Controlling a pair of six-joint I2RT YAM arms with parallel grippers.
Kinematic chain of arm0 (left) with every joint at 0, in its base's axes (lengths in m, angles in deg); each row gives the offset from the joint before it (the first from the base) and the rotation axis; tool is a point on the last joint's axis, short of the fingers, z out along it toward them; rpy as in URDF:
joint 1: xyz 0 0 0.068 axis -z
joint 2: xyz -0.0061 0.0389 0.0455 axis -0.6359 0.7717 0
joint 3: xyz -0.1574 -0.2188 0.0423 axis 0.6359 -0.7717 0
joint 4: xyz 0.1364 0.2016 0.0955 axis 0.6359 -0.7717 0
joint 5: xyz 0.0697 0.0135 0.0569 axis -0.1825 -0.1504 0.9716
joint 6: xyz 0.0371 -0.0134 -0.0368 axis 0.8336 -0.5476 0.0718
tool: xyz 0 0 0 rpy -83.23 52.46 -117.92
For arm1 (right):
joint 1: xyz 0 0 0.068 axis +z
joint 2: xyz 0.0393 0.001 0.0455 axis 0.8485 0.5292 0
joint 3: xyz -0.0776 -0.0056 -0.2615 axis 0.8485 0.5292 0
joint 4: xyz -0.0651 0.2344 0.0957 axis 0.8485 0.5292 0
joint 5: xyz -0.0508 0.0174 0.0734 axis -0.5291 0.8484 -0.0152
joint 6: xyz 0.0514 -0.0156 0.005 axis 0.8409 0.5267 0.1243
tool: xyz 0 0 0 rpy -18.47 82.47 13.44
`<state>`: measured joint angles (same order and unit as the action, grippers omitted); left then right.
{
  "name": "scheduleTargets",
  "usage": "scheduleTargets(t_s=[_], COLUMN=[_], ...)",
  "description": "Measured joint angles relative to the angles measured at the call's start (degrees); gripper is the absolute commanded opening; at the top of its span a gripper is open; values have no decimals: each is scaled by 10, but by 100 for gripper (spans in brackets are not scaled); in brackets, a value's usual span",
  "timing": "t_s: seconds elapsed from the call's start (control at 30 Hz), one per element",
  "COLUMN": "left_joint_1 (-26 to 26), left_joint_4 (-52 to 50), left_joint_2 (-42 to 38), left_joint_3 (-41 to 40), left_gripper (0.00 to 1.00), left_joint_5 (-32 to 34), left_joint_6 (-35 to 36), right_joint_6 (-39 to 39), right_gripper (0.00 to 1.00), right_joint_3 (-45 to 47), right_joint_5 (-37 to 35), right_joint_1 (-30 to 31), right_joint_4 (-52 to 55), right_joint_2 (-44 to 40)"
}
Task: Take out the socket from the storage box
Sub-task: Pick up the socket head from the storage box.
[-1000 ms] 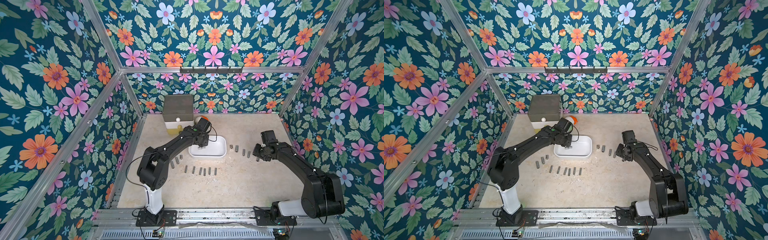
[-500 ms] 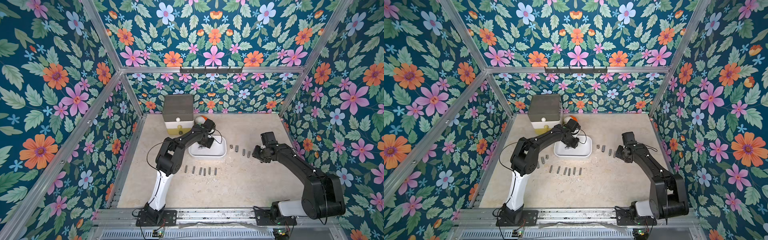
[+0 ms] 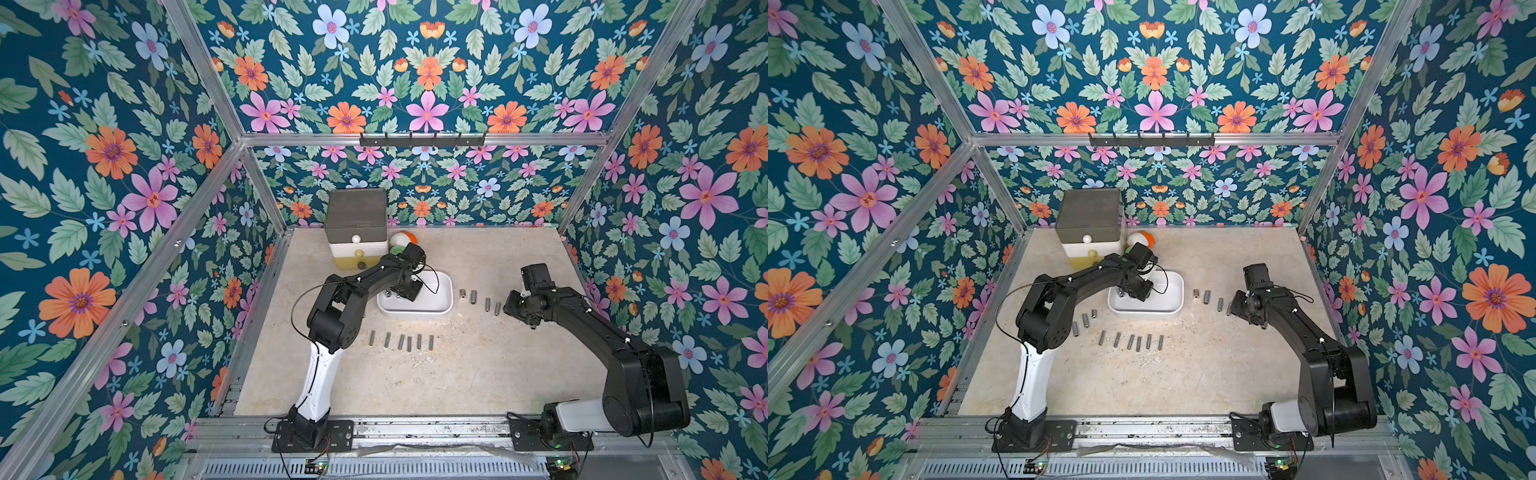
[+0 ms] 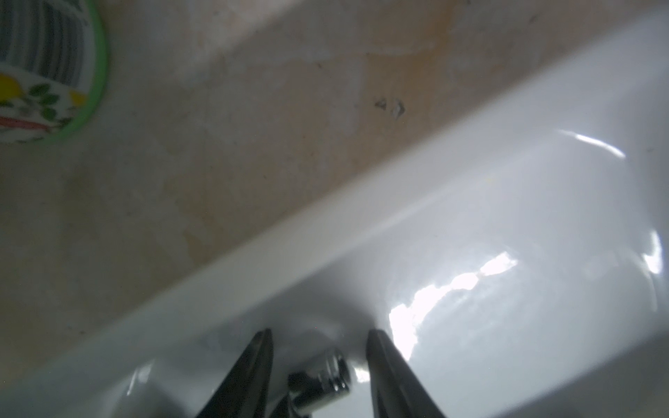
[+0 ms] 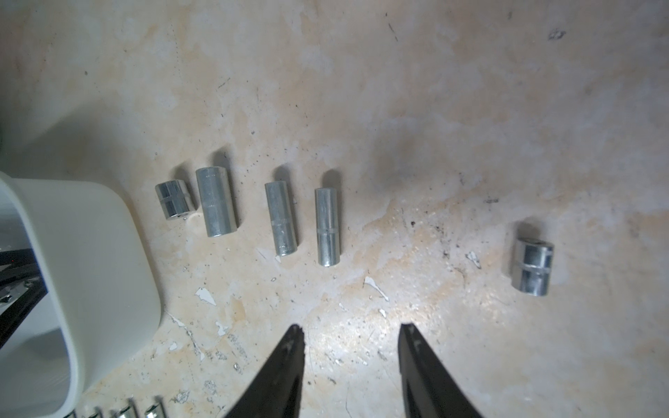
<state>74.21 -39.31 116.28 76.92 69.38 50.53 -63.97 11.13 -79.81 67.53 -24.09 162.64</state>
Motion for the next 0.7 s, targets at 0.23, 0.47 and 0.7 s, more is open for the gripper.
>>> scheduleTargets(t_s=[0.23,0.47,0.7], left_joint_1=[0,1,-1], left_joint_4=[9,-1,-24], left_joint_2=[2,-5,-21], left_joint_3=[-1,1,16], left_gripper=[28,20,16], left_joint_5=[10,35,43], left_joint_6=[-15,-41,-68], right_joint_6=[0,0,0], right_gripper=[47,48,48], right_joint_3=[2,4,5], right_joint_5=[6,10,10], right_joint_1=[0,0,0], right_joint_4=[-2,-4,-4], right_joint_2=[2,2,0])
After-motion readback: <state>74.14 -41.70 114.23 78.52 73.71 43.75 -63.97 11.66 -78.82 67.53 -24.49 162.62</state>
